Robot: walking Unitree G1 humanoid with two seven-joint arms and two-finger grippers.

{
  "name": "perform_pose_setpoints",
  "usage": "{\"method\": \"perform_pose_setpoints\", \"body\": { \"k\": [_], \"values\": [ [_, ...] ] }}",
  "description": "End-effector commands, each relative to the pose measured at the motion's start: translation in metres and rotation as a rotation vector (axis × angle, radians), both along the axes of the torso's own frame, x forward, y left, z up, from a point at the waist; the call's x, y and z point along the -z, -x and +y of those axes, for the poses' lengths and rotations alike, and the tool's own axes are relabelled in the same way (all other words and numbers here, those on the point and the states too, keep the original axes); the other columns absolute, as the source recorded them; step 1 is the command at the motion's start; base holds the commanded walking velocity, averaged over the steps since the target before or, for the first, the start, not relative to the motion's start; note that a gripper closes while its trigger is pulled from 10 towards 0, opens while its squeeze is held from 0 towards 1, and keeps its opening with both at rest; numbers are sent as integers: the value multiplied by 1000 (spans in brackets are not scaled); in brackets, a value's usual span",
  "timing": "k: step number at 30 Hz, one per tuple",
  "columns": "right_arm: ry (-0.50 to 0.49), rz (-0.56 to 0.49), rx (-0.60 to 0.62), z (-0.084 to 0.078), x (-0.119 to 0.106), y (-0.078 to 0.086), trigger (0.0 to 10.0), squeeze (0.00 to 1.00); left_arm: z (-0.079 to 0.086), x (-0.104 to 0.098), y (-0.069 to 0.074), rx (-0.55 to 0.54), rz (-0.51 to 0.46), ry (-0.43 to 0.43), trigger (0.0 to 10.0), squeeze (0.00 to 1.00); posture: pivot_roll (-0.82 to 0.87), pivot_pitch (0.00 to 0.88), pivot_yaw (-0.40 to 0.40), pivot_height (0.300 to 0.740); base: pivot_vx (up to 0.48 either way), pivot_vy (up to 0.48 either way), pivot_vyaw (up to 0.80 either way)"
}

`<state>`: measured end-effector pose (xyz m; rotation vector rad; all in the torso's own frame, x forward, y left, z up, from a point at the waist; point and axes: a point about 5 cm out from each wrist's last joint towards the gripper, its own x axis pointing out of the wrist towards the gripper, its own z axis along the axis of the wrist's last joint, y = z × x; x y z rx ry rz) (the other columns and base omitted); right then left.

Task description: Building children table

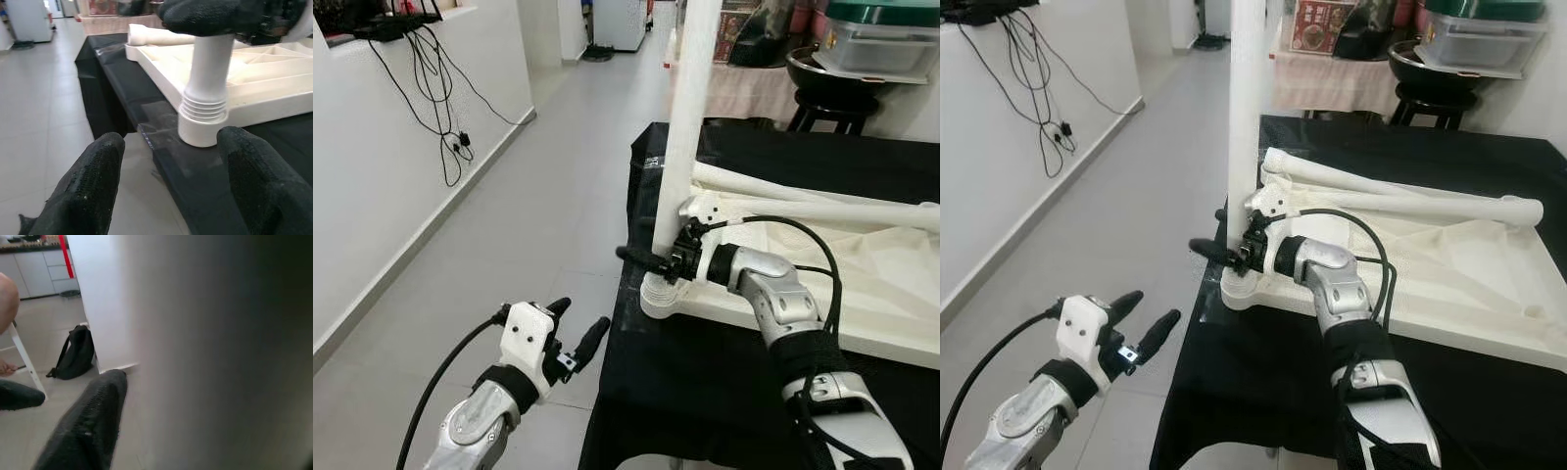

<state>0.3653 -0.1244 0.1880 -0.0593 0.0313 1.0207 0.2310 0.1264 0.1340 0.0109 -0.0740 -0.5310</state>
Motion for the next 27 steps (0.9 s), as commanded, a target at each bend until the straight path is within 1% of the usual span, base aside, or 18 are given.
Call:
{"method": "perform_pose_setpoints", "body": {
  "k": [1,2,3,8,10,11,12,14,15,16,17,18,19,21,22,25,26,27],
  "values": [
    [-16,17,-58,7,4,0,0,0,-3,3,3,15,14,6,10000,0,90,66,-47,740,0,0,0],
    [-21,22,-60,6,5,0,0,0,-4,3,4,27,19,13,6275,0,88,67,-46,740,0,0,0],
    [-18,25,-54,2,7,1,0,0,-4,3,4,34,25,21,0,0,84,70,-43,740,0,0,0],
    [-10,25,-28,-5,12,3,0,0,-5,3,5,44,32,27,0,0,76,75,-40,740,0,0,0],
    [60,38,81,-17,30,14,0,0,-4,2,7,55,37,30,0,0,62,88,-46,740,0,0,0],
    [60,38,81,-17,30,14,0,0,-4,2,7,55,37,30,0,0,62,88,-46,740,0,0,0],
    [70,60,198,-15,40,24,0,0,-3,2,7,55,38,32,0,0,55,96,-50,740,0,0,0],
    [70,60,198,-15,40,24,0,0,-3,2,7,55,38,32,0,0,55,96,-50,740,0,0,0],
    [72,72,282,-14,45,30,0,0,-2,1,8,55,38,33,0,0,55,96,-50,740,0,0,0],
    [68,129,515,-9,55,48,0,0,0,1,7,55,39,35,0,0,32,109,-33,740,0,0,0],
    [68,129,515,-9,55,48,0,0,0,1,7,55,39,35,0,0,32,109,-33,740,0,0,0],
    [68,174,698,-11,60,62,0,0,1,1,7,54,40,37,0,0,32,109,-33,740,0,0,0],
    [71,170,777,-7,61,72,0,0,1,1,6,59,42,35,0,0,26,107,-19,740,0,0,0],
    [71,146,816,-4,59,73,0,0,2,1,5,63,44,32,0,0,26,107,-19,740,0,0,0],
    [68,124,805,-2,57,67,0,0,1,2,4,69,46,27,0,0,30,95,-12,740,0,0,0],
    [59,116,794,0,57,61,0,0,1,2,3,72,47,23,0,0,34,92,-16,740,0,0,0],
    [50,124,790,2,54,56,4980,0,1,3,2,68,50,21,0,0,37,86,-17,740,0,0,0],
    [50,124,790,2,54,56,4980,0,1,3,2,68,50,21,0,0,37,86,-17,740,0,0,0]
  ]
}}
